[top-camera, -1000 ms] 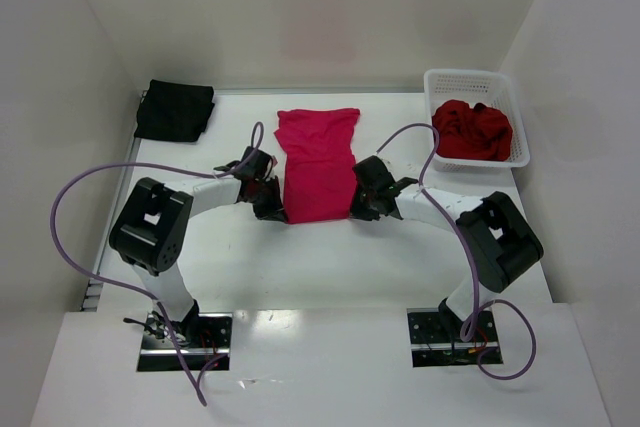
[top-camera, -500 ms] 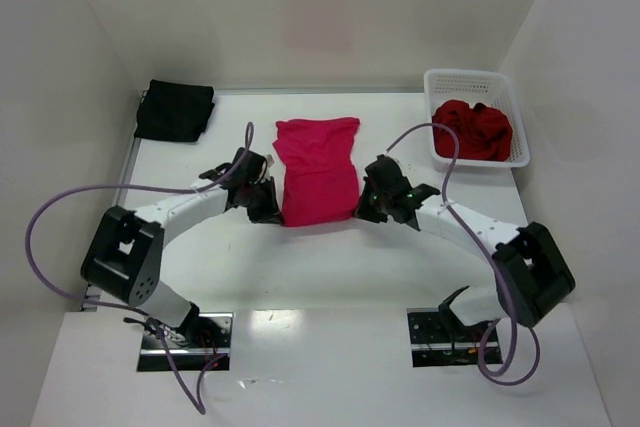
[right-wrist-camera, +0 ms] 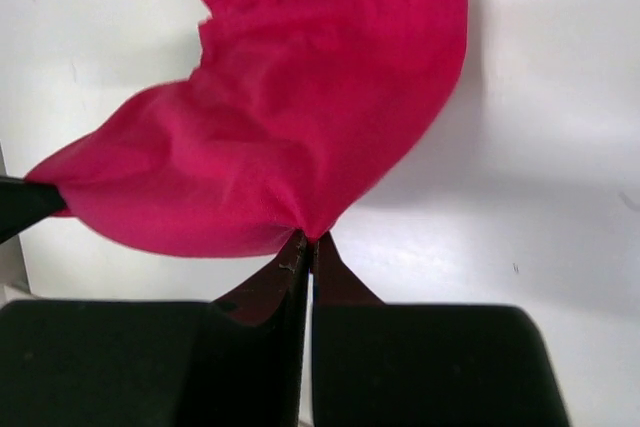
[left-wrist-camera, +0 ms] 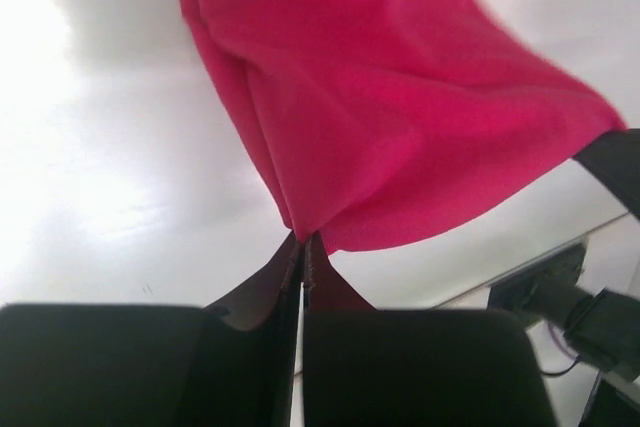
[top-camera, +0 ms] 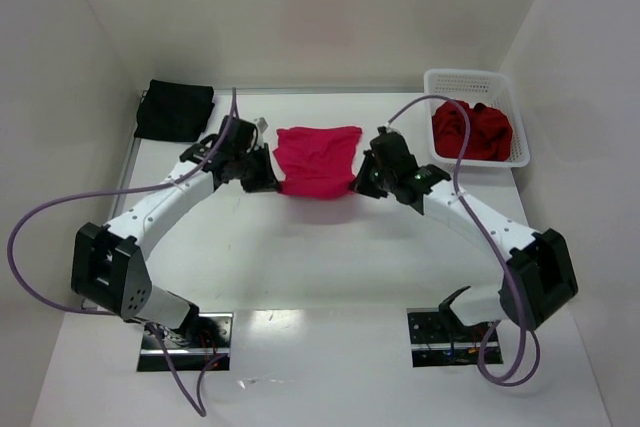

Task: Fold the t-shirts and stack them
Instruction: Fold the long partially folded tshirt into a neat square

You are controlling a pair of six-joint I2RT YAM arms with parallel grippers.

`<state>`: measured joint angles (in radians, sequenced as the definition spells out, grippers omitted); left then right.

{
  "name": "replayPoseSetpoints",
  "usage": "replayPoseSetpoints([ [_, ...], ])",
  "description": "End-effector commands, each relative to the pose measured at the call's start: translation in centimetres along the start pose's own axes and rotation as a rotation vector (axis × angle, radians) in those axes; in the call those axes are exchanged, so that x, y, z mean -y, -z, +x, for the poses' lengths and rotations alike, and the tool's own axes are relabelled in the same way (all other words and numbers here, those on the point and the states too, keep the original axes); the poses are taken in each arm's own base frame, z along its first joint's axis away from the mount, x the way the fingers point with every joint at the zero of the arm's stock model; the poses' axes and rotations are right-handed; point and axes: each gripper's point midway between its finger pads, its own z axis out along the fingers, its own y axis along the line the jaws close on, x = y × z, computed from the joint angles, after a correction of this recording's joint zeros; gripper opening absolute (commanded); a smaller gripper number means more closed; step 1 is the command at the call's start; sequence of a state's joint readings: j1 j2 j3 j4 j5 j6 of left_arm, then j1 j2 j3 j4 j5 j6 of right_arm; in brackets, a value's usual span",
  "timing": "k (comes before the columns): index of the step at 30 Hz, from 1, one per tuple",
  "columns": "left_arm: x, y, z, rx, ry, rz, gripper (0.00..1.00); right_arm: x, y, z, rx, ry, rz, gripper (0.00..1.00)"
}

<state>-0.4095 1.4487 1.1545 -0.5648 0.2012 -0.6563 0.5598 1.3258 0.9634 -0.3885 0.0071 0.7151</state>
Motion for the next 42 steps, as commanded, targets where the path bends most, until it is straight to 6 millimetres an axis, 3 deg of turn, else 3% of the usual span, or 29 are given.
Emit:
replayPoseSetpoints([
  [1,-0.7,0.5,-3.5,0.053,-0.004,-0.026,0.0,-1.5,-1.2,-4.0,0.075,0.041,0.01,0.0],
  [3,-0.7,0.6,-5.0,0.073,-0.002,-0.02,0.0,-1.1,-1.8,-5.8,0.102,0.036,0.023,0.0],
  [4,-0.8,0.6,-6.9,0.098,0.0,-0.022,0.0,-1.7,-1.8,-7.4,0.134,0.042,0.009,0.0],
  [6,-0.9,0.3,-8.5,0.111,0.0,-0.017,0.0,-0.6,-3.1,-8.8,0.134,0.04,0.037,0.0],
  [7,-1.1,-0.7,-8.9,0.087,0.0,-0.009,0.0,-1.1,-3.2,-10.3,0.159,0.041,0.03,0.0],
  [8,-0.3,-0.4,-10.8,0.124,-0.02,0.015,0.0,-0.8,-4.2,-10.8,0.153,0.046,0.036,0.0],
  [10,-0.5,-2.1,-11.8,0.109,-0.024,0.007,0.0,-0.9,-4.6,-12.8,0.18,0.066,0.037,0.0],
  [12,0.3,-2.3,-13.7,0.139,-0.045,0.021,0.0,-0.5,-6.1,-13.4,0.171,0.075,0.047,0.0],
  [14,-0.8,-3.7,-15.0,0.139,-0.026,0.006,0.0,-0.4,-6.6,-15.2,0.195,0.081,0.051,0.0],
  [15,-1.2,-4.1,-15.6,0.142,-0.019,0.001,0.0,0.1,-8.1,-15.0,0.174,0.079,0.066,0.0],
  [16,-1.7,-5.3,-15.9,0.121,-0.006,0.006,0.0,-0.2,-8.0,-16.4,0.192,0.072,0.065,0.0],
  [20,-2.7,-6.3,-18.8,0.154,-0.037,0.007,0.0,0.1,-10.1,-17.6,0.2,0.078,0.07,0.0],
  [21,-2.4,-5.7,-20.3,0.184,-0.054,0.025,0.0,-0.1,-10.3,-17.8,0.203,0.078,0.069,0.0],
  [24,-2.4,-5.9,-21.0,0.2,-0.104,0.027,0.0,-0.8,-10.3,-18.4,0.229,0.068,0.036,0.0],
  [26,-2.8,-6.0,-21.3,0.204,-0.098,0.022,0.0,-0.3,-10.6,-17.7,0.207,0.076,0.04,0.0],
  [31,-4.1,-9.3,-20.2,0.155,-0.076,0.032,0.0,1.4,-11.2,-16.9,0.208,0.093,0.099,0.0],
  [36,-4.9,-10.6,-20.4,0.138,-0.077,0.039,0.0,3.1,-13.6,-16.4,0.173,0.093,0.143,0.03],
  [37,-5.2,-11.5,-20.1,0.115,-0.07,0.041,0.0,3.1,-13.7,-17.4,0.19,0.087,0.141,0.03],
  [39,-5.3,-11.5,-21.3,0.134,-0.069,0.042,0.0,3.1,-14.6,-17.1,0.174,0.078,0.134,0.03],
  [40,-6.0,-12.7,-21.0,0.113,-0.069,0.033,0.0,3.5,-15.6,-17.4,0.167,0.072,0.132,0.03],
  [42,-5.4,-12.9,-22.1,0.128,-0.078,0.05,0.0,3.5,-16.6,-17.1,0.147,0.063,0.126,0.03],
])
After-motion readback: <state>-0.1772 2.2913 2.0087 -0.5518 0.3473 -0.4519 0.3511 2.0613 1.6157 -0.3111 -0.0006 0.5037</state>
